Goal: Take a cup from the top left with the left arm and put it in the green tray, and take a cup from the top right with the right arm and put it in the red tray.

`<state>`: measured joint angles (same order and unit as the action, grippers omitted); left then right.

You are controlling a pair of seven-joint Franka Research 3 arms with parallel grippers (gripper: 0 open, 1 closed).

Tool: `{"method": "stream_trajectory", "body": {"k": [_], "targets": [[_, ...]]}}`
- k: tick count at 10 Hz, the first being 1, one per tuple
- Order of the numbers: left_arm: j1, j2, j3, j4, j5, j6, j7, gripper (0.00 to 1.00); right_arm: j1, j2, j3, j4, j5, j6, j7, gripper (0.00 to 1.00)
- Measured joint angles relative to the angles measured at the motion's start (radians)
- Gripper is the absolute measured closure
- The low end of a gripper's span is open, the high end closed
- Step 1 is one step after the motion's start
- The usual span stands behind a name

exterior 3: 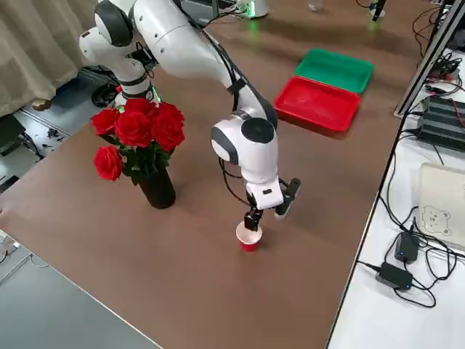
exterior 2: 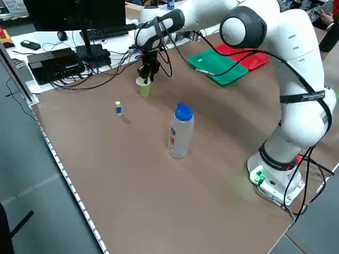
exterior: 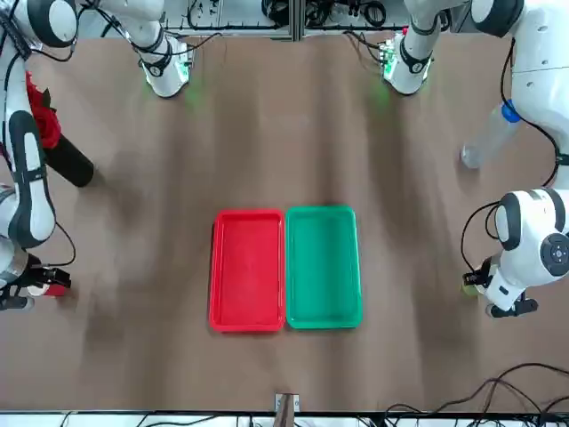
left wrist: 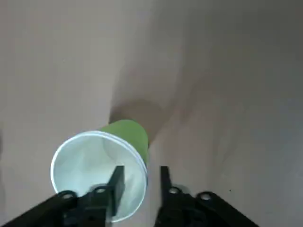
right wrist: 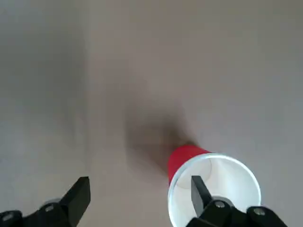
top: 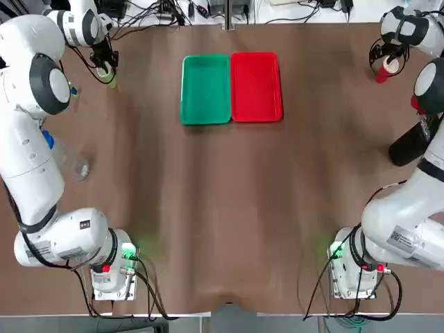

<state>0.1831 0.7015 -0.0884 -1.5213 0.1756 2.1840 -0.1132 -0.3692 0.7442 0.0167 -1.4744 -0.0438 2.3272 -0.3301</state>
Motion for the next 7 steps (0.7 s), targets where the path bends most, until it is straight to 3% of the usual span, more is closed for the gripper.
{"method": "stream_trajectory", "body": {"k": [1, 2, 4, 6, 7], "targets": [[0.0, 0.004, 0.0, 0.0, 0.0, 0.006, 0.0, 0.85, 0.0, 0.001, 0.0, 0.0, 0.0, 0.001, 0.0, 0.12], [0.0, 0.004, 0.0, 0.003, 0.001, 0.011, 0.0, 0.98, 0.0, 0.001, 0.0, 0.0, 0.0, 0.001, 0.0, 0.3], [-0.005, -0.007, -0.005, 0.018, 0.001, -0.002, -0.015, 0.98, 0.0, 0.001, 0.0, 0.0, 0.0, 0.001, -0.011, 0.62], [-0.015, -0.062, -0.04, 0.034, 0.001, -0.09, -0.118, 0.98, -0.003, 0.001, -0.002, 0.001, -0.001, 0.001, -0.016, 0.94], [-0.028, -0.1, -0.076, 0.036, 0.001, -0.145, -0.187, 0.98, -0.004, 0.0, -0.004, 0.005, -0.001, 0.0, -0.018, 0.97]]}}
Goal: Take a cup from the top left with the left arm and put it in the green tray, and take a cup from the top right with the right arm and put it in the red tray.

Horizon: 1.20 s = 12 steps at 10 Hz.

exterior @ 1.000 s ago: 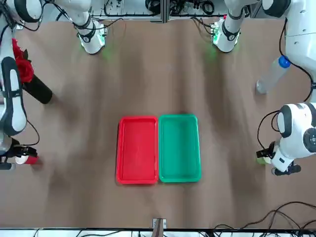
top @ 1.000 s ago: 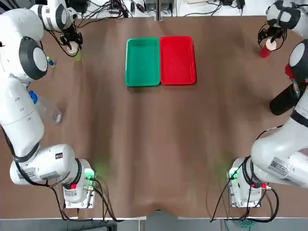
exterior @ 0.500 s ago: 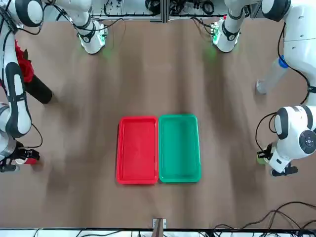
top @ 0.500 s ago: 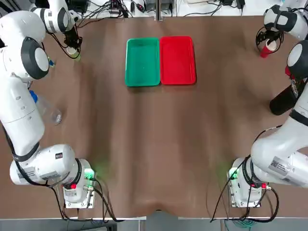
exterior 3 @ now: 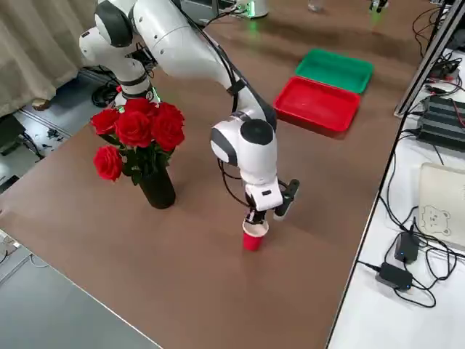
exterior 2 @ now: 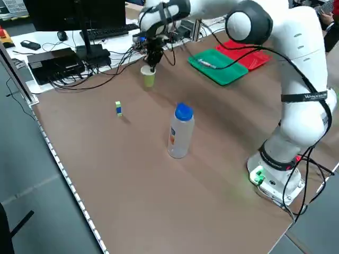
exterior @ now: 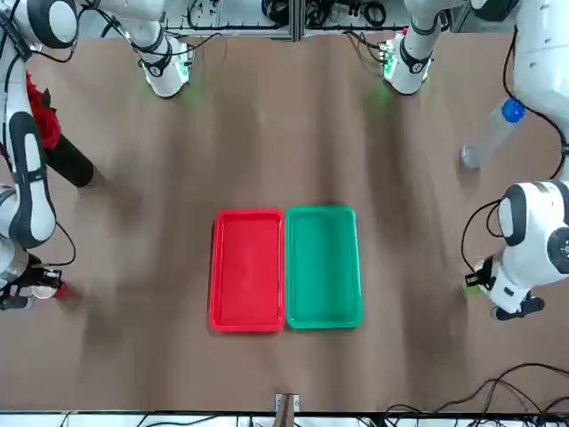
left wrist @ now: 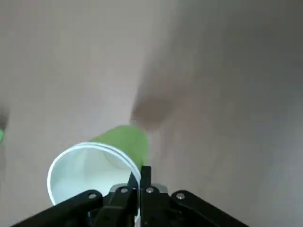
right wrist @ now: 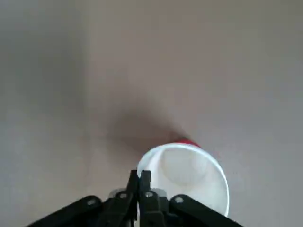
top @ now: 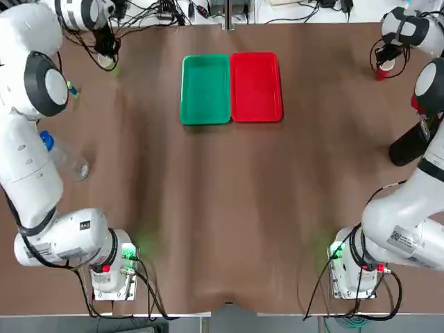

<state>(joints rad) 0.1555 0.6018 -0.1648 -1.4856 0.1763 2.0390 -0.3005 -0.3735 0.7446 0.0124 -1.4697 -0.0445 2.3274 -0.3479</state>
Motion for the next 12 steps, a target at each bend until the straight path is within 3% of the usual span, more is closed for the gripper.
{"method": "stream_trajectory", "body": {"k": [3, 5, 7, 9, 12], "targets": [[-0.045, -0.08, -0.17, 0.0, -0.001, -0.117, -0.287, 0.98, 0.003, 0.0, 0.002, 0.001, 0.0, -0.006, -0.004, 0.97], [-0.084, -0.085, -0.28, 0.01, -0.003, -0.119, -0.518, 0.98, 0.041, -0.011, 0.016, 0.022, 0.008, -0.164, 0.051, 0.97], [-0.205, -0.064, -0.289, 0.029, -0.004, -0.117, -0.705, 0.98, 0.147, -0.067, 0.042, 0.04, 0.085, -0.319, 0.272, 0.97], [-0.336, 0.015, -0.273, 0.068, -0.004, -0.086, -0.856, 0.98, 0.262, -0.137, 0.067, 0.042, 0.149, -0.371, 0.518, 0.97], [-0.5, 0.131, -0.129, 0.098, -0.004, 0.035, -0.93, 0.98, 0.405, -0.164, 0.072, 0.043, 0.238, -0.393, 0.797, 0.97]]}}
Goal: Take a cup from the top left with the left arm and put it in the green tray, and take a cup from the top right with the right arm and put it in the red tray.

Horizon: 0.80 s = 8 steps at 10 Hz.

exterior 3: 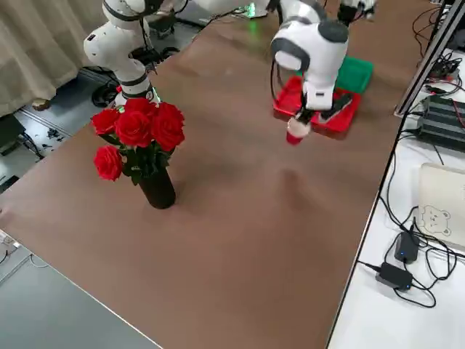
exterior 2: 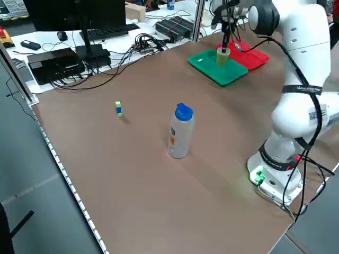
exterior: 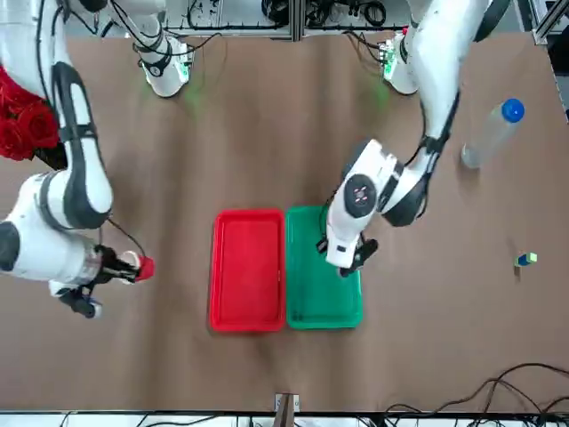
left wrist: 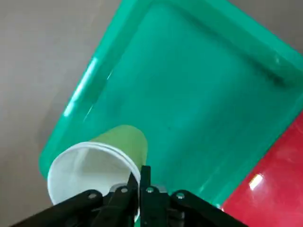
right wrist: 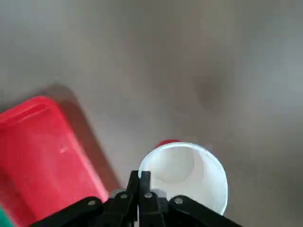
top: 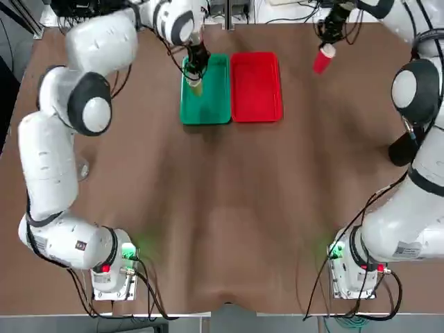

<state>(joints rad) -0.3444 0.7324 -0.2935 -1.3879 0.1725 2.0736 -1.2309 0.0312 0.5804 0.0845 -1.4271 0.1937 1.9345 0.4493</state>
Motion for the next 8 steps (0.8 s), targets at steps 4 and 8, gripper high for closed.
{"method": "stream_trajectory", "body": {"k": [4, 8], "targets": [[-0.035, 0.058, 0.048, 0.017, 0.0, 0.125, -0.007, 0.98, 0.161, 0.0, 0.0, 0.001, 0.119, 0.104, 0.257, 0.97], [-0.035, 0.064, 0.05, 0.021, 0.0, 0.13, 0.009, 0.72, 0.323, 0.008, -0.003, -0.003, 0.121, 0.192, 0.428, 0.97]]}}
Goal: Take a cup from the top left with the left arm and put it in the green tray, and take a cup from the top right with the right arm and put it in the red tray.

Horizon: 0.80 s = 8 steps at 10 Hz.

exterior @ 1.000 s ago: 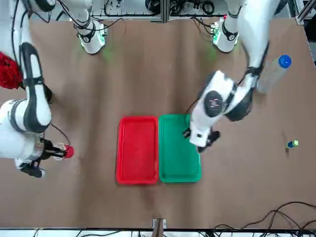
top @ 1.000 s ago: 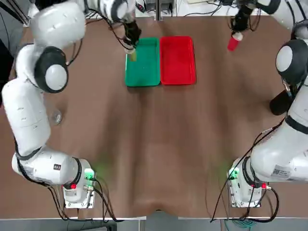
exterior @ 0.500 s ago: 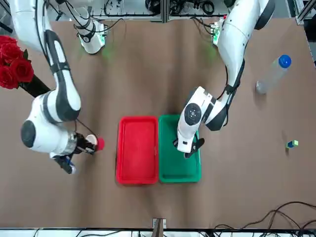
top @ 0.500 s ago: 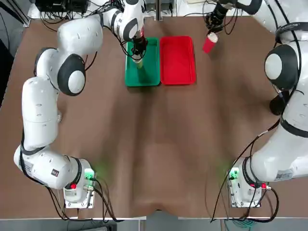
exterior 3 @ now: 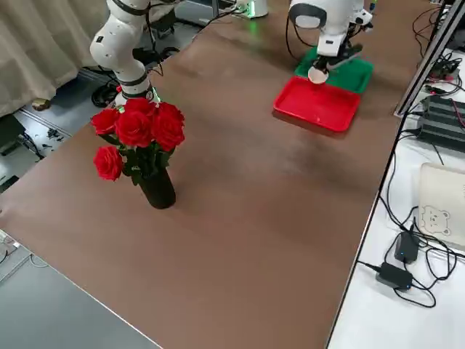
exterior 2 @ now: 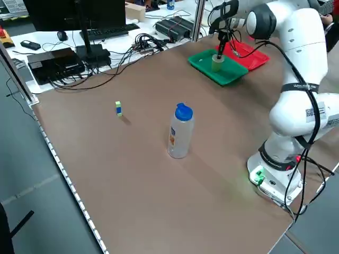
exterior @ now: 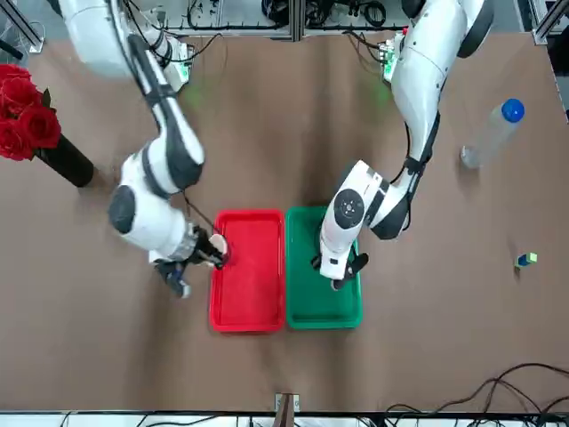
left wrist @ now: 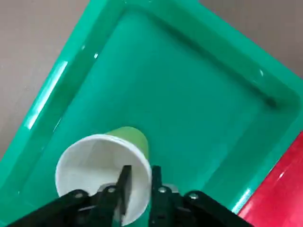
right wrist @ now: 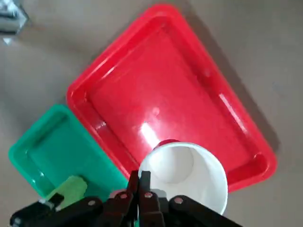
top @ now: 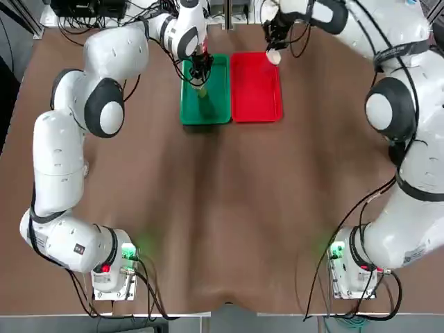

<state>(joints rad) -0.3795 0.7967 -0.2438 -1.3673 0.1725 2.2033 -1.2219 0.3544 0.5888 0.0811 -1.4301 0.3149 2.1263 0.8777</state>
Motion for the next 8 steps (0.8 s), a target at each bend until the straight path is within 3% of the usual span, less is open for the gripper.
{"method": "stream_trajectory", "body": {"k": [4, 5, 8], "targets": [[0.022, -0.045, 0.001, 0.036, -0.007, 0.004, 0.006, 0.11, 0.087, 0.07, -0.017, -0.008, -0.016, 0.093, 0.048, 0.97], [0.038, -0.078, 0.001, 0.039, -0.02, -0.007, 0.006, 0.01, 0.092, 0.088, -0.02, -0.008, -0.039, 0.12, 0.049, 0.97], [0.127, -0.197, -0.002, 0.041, -0.043, -0.177, 0.105, 0.0, 0.093, 0.117, -0.024, -0.008, -0.09, 0.143, 0.049, 0.97]]}}
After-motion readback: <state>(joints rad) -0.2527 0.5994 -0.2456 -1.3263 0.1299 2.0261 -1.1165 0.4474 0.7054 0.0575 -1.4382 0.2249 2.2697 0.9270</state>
